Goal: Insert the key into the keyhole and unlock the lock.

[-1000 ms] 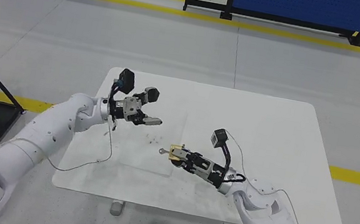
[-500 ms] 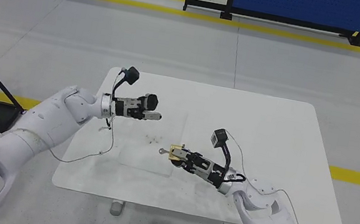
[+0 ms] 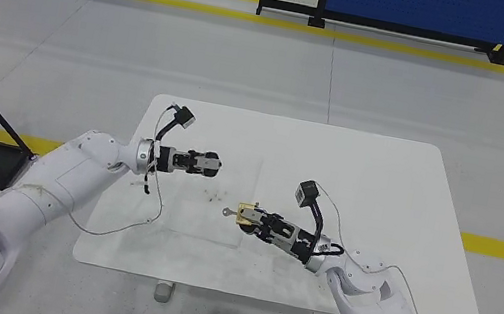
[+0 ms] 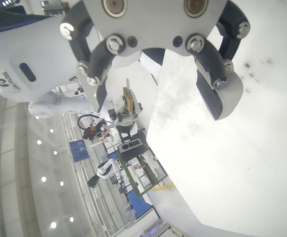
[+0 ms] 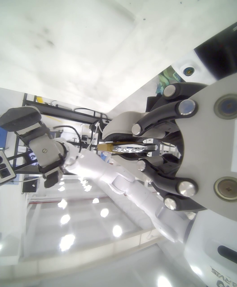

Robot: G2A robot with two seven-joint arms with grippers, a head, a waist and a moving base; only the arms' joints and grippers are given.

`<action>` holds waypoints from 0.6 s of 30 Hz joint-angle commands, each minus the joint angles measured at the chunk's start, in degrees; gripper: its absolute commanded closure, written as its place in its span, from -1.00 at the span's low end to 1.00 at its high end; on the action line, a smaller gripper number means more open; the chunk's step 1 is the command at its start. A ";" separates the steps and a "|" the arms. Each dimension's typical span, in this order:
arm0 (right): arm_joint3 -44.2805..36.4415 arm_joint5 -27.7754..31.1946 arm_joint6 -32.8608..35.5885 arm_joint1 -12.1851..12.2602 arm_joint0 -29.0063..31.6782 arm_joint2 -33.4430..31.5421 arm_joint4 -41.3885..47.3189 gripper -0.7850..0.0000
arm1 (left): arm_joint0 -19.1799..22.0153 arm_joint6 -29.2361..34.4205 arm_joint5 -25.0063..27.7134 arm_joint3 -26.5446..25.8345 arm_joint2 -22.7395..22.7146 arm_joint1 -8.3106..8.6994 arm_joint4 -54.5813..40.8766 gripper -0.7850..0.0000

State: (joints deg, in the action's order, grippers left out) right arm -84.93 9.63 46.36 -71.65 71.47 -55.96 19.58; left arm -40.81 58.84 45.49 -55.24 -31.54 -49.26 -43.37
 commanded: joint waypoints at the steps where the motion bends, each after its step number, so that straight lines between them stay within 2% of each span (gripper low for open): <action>1: 0.00 0.00 0.00 0.00 0.00 0.00 0.00 1.00 | -0.43 0.77 -0.81 -0.08 -0.02 0.17 -0.13 -1.00; 10: 0.00 0.00 0.00 0.00 0.00 0.00 0.00 1.00 | -3.79 7.35 -7.38 -2.40 -0.29 0.62 -5.34 -1.00; 18: 0.00 0.00 0.00 0.00 0.00 0.00 0.00 1.00 | -6.57 14.09 -14.12 -2.11 -3.28 0.41 -14.81 -1.00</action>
State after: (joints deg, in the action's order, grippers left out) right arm -84.93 9.63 46.36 -71.65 71.47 -55.96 19.58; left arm -47.37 72.84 31.54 -57.38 -34.74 -48.84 -58.24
